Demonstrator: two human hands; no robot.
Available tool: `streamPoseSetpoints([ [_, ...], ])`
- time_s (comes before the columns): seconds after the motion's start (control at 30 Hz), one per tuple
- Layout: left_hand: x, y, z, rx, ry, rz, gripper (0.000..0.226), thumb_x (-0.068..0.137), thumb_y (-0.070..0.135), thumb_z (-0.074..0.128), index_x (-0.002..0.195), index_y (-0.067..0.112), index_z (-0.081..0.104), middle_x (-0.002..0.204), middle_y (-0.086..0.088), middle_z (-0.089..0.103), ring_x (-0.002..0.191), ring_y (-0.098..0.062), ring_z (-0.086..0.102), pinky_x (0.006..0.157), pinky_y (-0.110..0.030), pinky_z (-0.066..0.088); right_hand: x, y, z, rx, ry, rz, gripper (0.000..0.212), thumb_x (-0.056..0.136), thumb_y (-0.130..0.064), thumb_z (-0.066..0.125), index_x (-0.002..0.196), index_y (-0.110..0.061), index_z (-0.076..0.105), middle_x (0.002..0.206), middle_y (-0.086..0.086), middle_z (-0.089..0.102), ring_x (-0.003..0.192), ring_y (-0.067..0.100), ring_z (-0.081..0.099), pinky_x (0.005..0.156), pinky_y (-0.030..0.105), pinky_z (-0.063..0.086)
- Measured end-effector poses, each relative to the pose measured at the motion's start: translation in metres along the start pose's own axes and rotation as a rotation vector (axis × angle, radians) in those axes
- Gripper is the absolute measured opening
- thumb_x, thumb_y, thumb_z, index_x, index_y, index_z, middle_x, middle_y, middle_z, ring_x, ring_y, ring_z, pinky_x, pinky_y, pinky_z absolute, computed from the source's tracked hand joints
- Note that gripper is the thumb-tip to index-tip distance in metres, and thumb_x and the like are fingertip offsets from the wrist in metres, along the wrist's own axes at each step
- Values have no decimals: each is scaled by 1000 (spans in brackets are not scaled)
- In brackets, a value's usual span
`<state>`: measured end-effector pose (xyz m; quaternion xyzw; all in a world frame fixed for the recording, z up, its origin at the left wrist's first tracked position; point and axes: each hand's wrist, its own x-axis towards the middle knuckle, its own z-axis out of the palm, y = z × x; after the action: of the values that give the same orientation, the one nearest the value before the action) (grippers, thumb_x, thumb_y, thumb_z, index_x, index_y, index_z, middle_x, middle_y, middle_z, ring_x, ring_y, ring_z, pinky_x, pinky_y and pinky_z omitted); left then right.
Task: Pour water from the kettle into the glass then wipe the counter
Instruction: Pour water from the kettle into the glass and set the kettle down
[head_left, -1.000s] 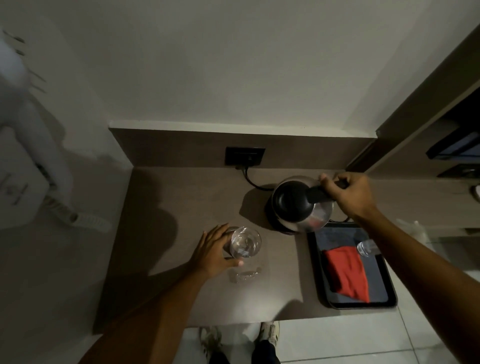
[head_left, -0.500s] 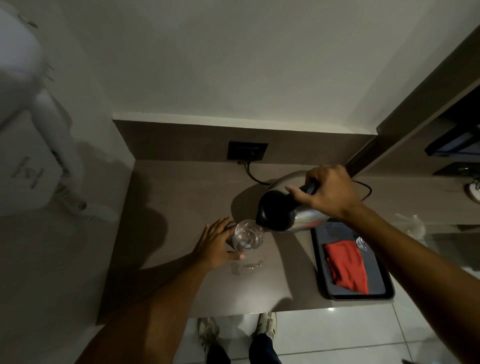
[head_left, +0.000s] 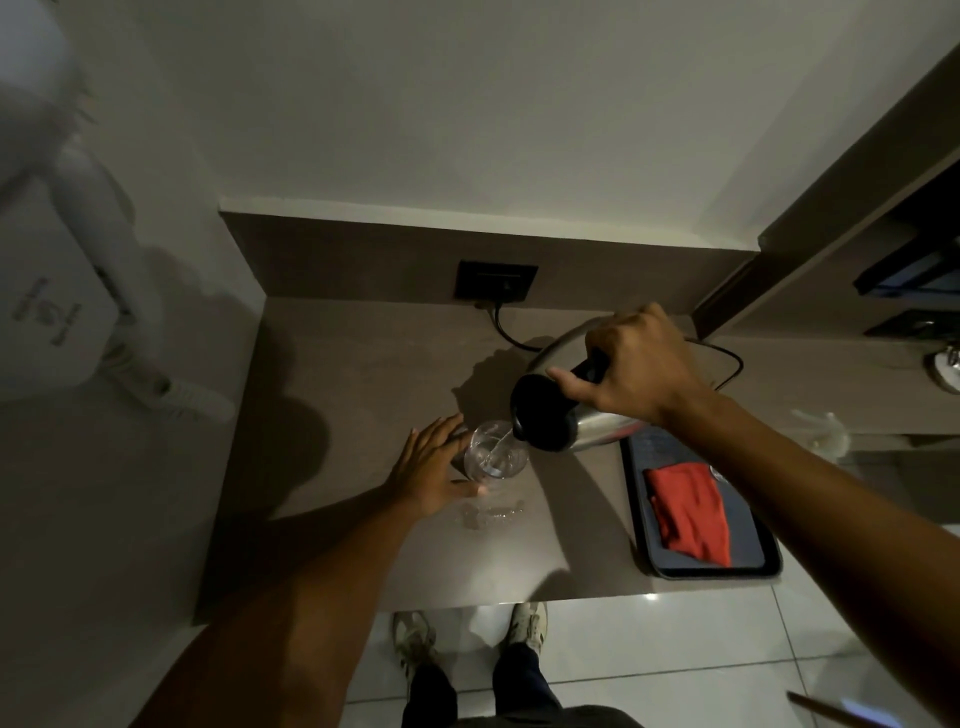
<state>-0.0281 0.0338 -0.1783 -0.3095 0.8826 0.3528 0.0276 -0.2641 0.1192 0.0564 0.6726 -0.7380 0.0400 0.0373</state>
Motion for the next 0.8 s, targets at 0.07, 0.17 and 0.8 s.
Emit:
streamPoseSetpoints([
  [0.07, -1, 1, 0, -1, -2, -1, 97, 71, 67, 67, 150, 27, 28, 164, 5, 11, 151, -19, 5, 120, -49, -2, 0, 0, 1, -19, 1, -11, 70, 83, -73, 31, 52, -14, 51, 49, -1, 45, 47, 20, 42, 79, 40, 40],
  [0.17, -2, 2, -2, -4, 7, -3, 97, 71, 66, 68, 150, 27, 28, 164, 4, 12, 151, -19, 5, 121, -50, -1, 1, 1, 3, -49, 15, -30, 69, 84, -73, 31, 51, -15, 49, 48, -1, 45, 46, 19, 41, 78, 39, 39],
  [0.8, -2, 3, -1, 3, 8, 2, 98, 71, 68, 67, 150, 27, 28, 164, 7, 11, 151, -17, 3, 122, -49, -1, 1, -3, -7, -138, 55, -62, 63, 86, -70, 32, 49, -20, 41, 46, -3, 43, 42, 13, 30, 73, 30, 24],
])
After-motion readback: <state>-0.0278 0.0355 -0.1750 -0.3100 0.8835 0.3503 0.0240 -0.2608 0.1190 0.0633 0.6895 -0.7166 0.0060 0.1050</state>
